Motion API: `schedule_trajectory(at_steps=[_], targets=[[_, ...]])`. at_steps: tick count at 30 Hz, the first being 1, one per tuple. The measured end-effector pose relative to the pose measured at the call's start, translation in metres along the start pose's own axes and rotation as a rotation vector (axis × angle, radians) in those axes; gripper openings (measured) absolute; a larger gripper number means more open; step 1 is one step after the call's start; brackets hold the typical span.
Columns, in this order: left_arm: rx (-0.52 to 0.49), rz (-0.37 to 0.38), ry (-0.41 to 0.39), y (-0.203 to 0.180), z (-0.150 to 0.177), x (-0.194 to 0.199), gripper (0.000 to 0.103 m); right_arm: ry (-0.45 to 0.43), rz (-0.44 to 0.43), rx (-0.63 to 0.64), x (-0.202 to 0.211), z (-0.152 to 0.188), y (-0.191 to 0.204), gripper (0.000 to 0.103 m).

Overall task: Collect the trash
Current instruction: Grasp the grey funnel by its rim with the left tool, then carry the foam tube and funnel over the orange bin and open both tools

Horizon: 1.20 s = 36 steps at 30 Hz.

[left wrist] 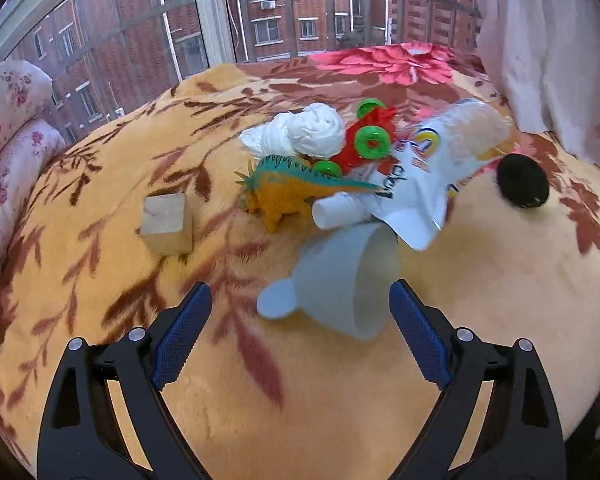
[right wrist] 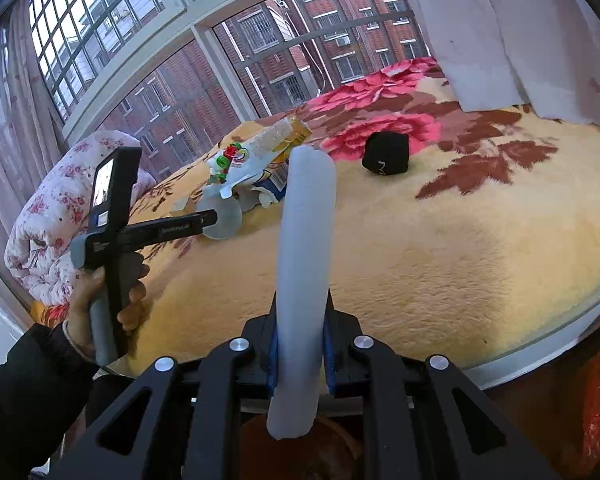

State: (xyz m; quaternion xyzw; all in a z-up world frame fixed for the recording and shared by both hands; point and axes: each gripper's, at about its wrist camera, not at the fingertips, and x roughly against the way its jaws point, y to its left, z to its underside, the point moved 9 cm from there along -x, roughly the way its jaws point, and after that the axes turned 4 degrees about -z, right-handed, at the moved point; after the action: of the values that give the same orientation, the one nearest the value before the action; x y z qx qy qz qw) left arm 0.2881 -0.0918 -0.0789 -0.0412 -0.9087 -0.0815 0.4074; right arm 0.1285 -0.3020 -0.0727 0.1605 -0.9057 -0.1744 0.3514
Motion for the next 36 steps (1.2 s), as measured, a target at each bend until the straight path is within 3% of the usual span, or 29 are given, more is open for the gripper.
schedule_trajectory(at_steps=[3, 5, 6, 7, 8, 12, 18, 27, 36], targets=[[-0.001, -0.002, -0.002, -0.002, -0.005, -0.006, 0.088, -0.001, -0.013, -0.007, -0.006, -0.002, 0.0, 0.017], [-0.005, -0.004, -0.016, -0.003, -0.009, -0.009, 0.064, -0.002, -0.021, -0.006, -0.008, -0.002, 0.002, 0.017], [-0.012, 0.0, -0.005, -0.005, -0.009, -0.013, 0.034, -0.002, -0.025, -0.002, -0.01, -0.003, 0.004, 0.017], [-0.01, 0.004, 0.039, -0.006, -0.006, -0.022, 0.016, -0.002, -0.026, 0.001, -0.011, -0.003, 0.005, 0.017], [-0.004, -0.013, 0.053, -0.003, -0.005, -0.028, 0.014, -0.001, -0.028, 0.004, -0.013, -0.002, 0.006, 0.017], [0.045, 0.021, 0.032, 0.004, -0.006, -0.024, 0.012, 0.001, -0.031, 0.016, -0.016, -0.001, 0.012, 0.017], [0.049, 0.028, -0.012, 0.011, 0.008, 0.017, 0.012, 0.001, -0.042, 0.049, -0.008, 0.002, 0.027, 0.017], [0.039, -0.019, -0.103, 0.022, 0.049, 0.107, 0.012, -0.002, -0.09, 0.127, 0.006, 0.011, 0.068, 0.017], [0.037, 0.026, -0.115, 0.008, 0.105, 0.165, 0.012, 0.01, -0.105, 0.21, 0.031, 0.032, 0.1, 0.017]])
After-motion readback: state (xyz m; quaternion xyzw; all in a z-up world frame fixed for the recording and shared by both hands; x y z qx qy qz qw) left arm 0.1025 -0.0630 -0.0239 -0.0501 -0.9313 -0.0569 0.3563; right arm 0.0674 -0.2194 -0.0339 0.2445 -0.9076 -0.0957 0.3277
